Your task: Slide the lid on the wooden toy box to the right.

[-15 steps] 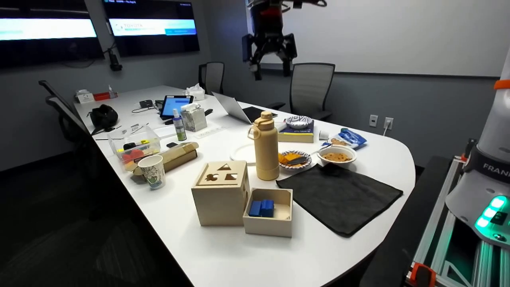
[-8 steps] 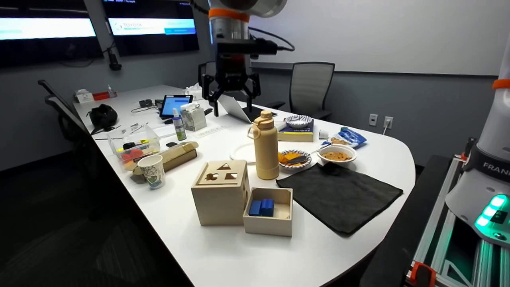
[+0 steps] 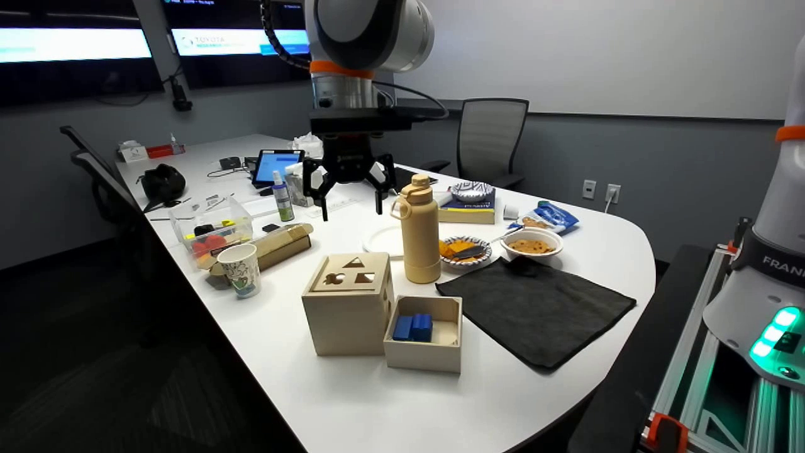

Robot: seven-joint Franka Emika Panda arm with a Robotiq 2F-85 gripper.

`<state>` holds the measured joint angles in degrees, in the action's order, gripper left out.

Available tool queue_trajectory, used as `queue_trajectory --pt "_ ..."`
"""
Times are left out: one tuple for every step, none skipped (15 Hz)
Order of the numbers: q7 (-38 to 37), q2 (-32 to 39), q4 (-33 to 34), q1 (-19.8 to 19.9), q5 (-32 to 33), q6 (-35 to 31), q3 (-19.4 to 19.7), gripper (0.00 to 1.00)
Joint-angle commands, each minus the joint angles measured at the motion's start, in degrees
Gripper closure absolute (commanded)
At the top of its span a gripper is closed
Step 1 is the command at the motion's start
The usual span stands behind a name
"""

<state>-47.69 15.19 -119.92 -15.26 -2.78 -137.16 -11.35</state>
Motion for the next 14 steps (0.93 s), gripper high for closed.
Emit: queue_trajectory --pt "0.15 -0.09 0.11 -0.80 -0.36 0.16 0.84 0.00" --pt "0.11 -0.09 0.14 -0.78 -0.35 0.16 0.92 0.00" --pt "0.10 -0.08 0.14 -0.76 -0.34 0.15 1.00 0.00" --pt "-0.36 1.15 1.77 -1.01 0.46 1.38 1.28 0.00" --pt "-2.57 1.98 2.42 -1.83 2.16 1.54 1.86 0.00" --pt "-5.10 3.22 3.09 -2.83 3.76 1.15 2.41 0.00" --pt "-7.16 4.36 3.52 -3.66 5.04 0.82 2.86 0.00" --pt "-9.24 5.34 3.96 -4.44 6.24 0.72 3.35 0.00" --pt "-11.12 6.40 4.41 -5.30 7.24 0.30 3.77 0.00" --pt "-13.14 7.36 4.78 -6.24 8.25 0.22 4.22 0.00" --pt "-14.93 8.25 5.27 -7.12 9.12 0.41 4.67 0.00" --pt "-16.67 9.23 5.75 -7.93 9.92 0.20 5.07 0.00" --pt "-18.04 10.13 6.26 -8.54 10.36 0.27 5.37 0.00" --pt "-19.07 11.00 6.80 -8.99 10.75 0.16 5.69 0.00"
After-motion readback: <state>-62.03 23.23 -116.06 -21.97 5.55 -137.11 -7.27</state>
